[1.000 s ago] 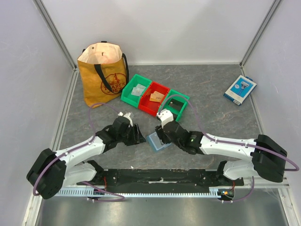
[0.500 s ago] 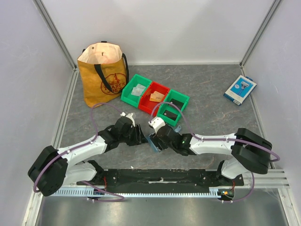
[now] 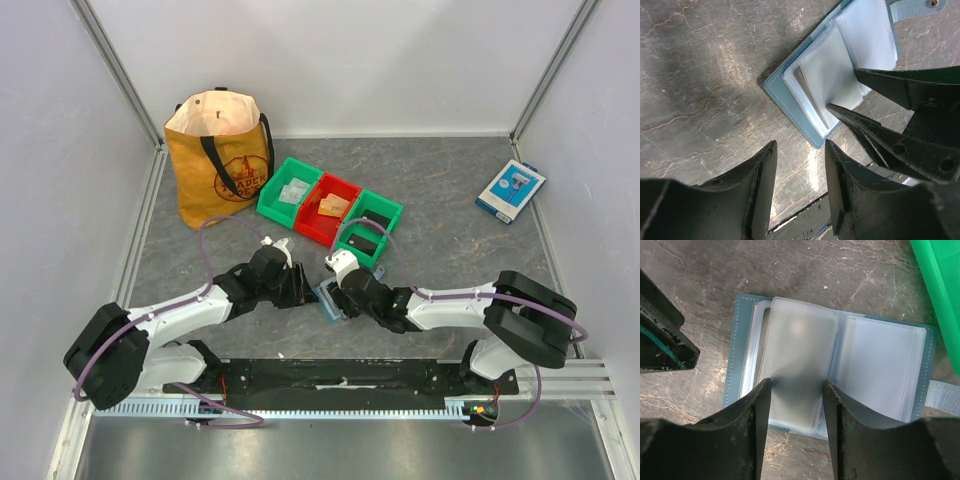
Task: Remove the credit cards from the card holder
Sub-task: Remove the credit card from the card holder.
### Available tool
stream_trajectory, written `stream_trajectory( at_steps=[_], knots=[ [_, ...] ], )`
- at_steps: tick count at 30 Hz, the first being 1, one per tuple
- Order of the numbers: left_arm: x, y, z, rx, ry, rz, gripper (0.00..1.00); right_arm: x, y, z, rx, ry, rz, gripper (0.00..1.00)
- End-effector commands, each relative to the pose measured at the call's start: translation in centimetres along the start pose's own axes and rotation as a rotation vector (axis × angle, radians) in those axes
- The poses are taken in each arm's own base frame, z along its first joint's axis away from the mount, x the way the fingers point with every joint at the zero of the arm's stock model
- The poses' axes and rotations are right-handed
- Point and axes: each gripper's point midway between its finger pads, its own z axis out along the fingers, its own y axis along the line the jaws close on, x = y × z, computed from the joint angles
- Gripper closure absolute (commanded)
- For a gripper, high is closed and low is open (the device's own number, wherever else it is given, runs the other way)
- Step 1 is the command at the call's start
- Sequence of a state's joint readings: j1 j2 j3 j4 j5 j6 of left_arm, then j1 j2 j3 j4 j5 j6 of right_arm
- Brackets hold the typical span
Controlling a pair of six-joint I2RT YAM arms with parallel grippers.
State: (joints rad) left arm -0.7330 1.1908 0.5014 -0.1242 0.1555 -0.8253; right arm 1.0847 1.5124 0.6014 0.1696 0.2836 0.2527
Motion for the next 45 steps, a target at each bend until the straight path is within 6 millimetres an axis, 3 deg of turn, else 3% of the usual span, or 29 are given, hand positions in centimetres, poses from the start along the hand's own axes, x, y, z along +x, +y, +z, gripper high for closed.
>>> stream_trajectory(
  at_steps=[1, 7, 12, 19, 31, 39, 45],
  knots=[
    [-1.7, -2.3, 0.1, 0.049, -0.048, -0.012, 0.51, 1.6, -0.6, -0.1, -0.018, 0.026, 0.064, 0.50],
    [-2.0, -2.9, 0.6, 0.071, -0.057, -0.032, 0.50, 1.6, -0.6, -0.1, -0.074, 0.007, 0.164, 0.61],
    [-2.7, -2.2, 1.5, 0.027, -0.093, -0.063, 0.50, 1.8, -0.2, -0.1, -0.137, -0.002, 0.250, 0.67],
    [-3.2, -3.6, 3.2, 0.094, -0.092, -0.113, 0.48, 2.1, 1.1, 0.1, -0.218, -0.002, 0.326, 0.68],
    [-1.6, -1.8, 4.6, 0.048, -0.060, -0.180, 0.43, 2.0, 1.7, 0.5, -0.256, -0.012, 0.401, 0.68],
    [-1.8, -3.7, 3.5, 0.107, -0.078, -0.181, 0.45, 2.0, 1.9, 0.6, -0.262, -0.012, 0.416, 0.69],
    [-4.3, -3.5, 2.4, 0.087, -0.210, -0.128, 0.43, 2.1, 1.9, 0.6, -0.260, -0.012, 0.420, 0.70]
  ],
)
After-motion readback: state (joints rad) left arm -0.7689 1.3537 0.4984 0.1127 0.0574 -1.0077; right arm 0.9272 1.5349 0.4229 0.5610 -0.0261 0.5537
